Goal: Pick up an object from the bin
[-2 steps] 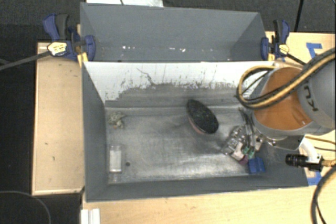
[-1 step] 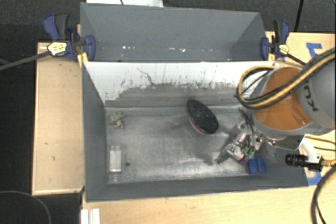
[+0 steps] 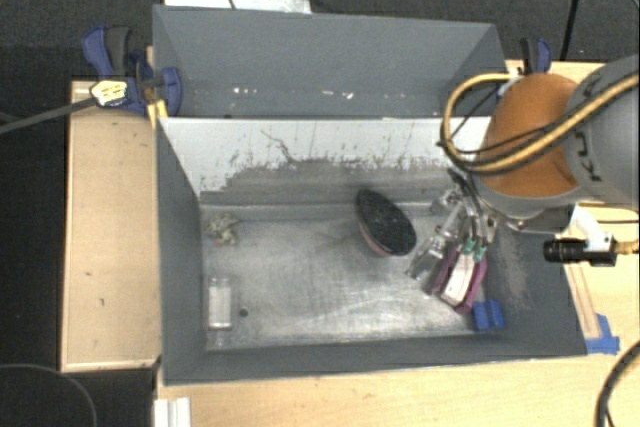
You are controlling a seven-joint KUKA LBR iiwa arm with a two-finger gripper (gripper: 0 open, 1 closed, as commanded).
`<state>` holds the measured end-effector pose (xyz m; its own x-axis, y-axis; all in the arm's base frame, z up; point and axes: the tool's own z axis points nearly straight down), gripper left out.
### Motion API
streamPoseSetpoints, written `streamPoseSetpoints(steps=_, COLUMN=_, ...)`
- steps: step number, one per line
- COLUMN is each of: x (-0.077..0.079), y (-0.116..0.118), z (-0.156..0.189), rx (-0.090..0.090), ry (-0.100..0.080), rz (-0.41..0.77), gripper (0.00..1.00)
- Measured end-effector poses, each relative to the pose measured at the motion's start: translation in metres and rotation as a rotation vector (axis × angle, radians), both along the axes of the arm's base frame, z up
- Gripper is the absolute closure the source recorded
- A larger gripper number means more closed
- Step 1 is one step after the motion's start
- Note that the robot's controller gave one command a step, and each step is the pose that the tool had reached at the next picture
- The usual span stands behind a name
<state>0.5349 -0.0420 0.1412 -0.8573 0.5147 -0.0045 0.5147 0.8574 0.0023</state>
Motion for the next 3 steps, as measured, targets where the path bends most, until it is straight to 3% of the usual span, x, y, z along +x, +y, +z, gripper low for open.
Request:
streamPoseSetpoints(steps=1, x=0.024, y=0.035, z=-0.072, rx=0.002, ry=0.003, rz=-0.105, gripper=0.0)
streamPoseSetpoints(steps=2, x=0.037, y=0.039, z=-0.069, rx=0.001, ry=0.0, rz=0.154, gripper=0.0)
streamPoseSetpoints(steps=3, x=0.036, y=0.04, z=-0.069, rx=0.002, ry=0.005, rz=0.154, gripper=1.0)
